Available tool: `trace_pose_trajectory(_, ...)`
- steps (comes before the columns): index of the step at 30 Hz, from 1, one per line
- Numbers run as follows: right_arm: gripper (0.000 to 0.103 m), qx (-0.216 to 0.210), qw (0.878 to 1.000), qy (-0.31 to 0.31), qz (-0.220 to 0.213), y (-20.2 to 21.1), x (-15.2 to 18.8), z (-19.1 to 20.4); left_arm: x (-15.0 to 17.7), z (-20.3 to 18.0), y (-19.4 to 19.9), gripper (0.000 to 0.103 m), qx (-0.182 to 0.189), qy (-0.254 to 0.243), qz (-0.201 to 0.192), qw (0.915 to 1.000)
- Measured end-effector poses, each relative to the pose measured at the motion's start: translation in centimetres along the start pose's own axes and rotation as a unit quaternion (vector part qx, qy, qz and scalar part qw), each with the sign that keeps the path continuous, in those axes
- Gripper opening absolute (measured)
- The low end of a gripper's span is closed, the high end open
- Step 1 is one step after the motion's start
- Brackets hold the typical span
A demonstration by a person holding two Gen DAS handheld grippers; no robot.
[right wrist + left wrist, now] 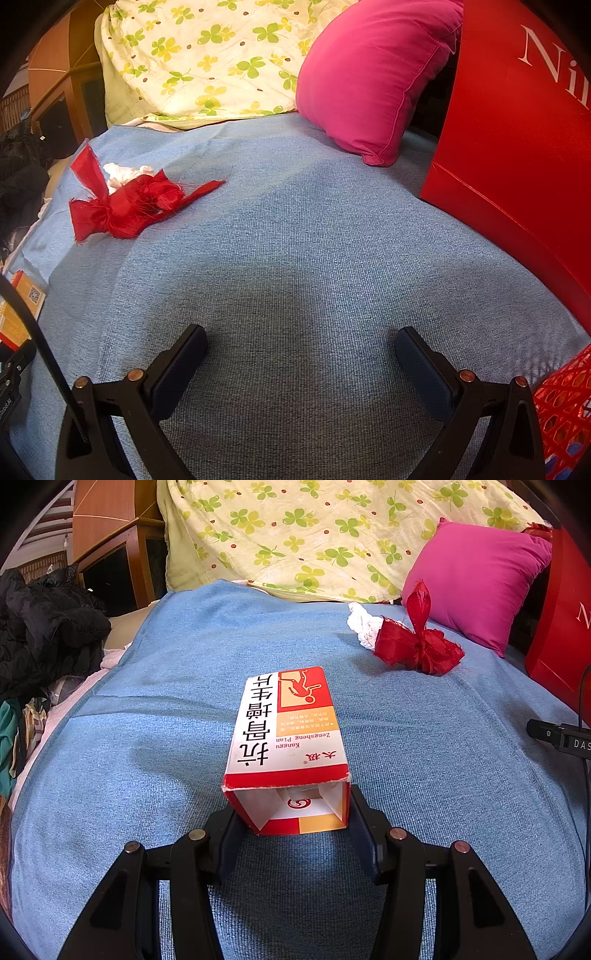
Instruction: Collect trash
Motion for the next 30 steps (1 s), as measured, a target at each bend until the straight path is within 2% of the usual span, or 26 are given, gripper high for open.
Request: trace_pose_trajectory(30,0.103,0.0,1.0,0.0,0.0,-0.03,0.0,-0.01,-0.11,0.24,0.01,0.056,0.005,0.008,0.003,1.0)
Point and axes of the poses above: each gripper's, at about its wrist camera, not at the fingertips, and y roughly against the way its jaws point, z to its left, x to its underside, the point moved 4 cm from there along -y, roughly the way its jaws point, and after that the axes turned 12 degrees about x, right-handed, at the moved point
